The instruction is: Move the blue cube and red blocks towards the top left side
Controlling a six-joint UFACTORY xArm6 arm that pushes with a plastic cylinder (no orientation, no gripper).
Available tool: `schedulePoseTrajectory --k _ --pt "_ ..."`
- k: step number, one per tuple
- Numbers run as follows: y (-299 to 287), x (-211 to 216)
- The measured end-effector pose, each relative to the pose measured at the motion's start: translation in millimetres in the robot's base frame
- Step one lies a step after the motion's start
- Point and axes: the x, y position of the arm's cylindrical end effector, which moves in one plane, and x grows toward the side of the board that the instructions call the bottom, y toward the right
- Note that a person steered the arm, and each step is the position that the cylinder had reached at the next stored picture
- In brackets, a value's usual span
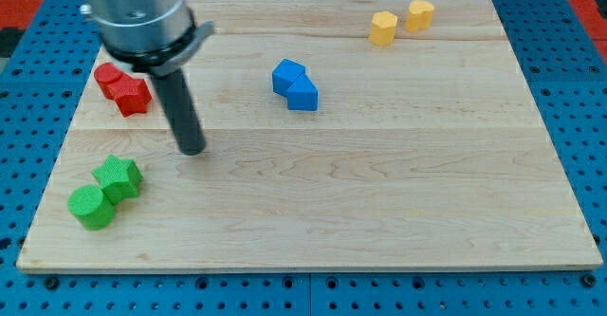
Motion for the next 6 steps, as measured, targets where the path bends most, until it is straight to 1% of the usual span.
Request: schedulePoseTrajectory --k 3,4,5,6 --pt "41 -1" --pt "69 -40" --pt "79 -57" --pt "123 -39"
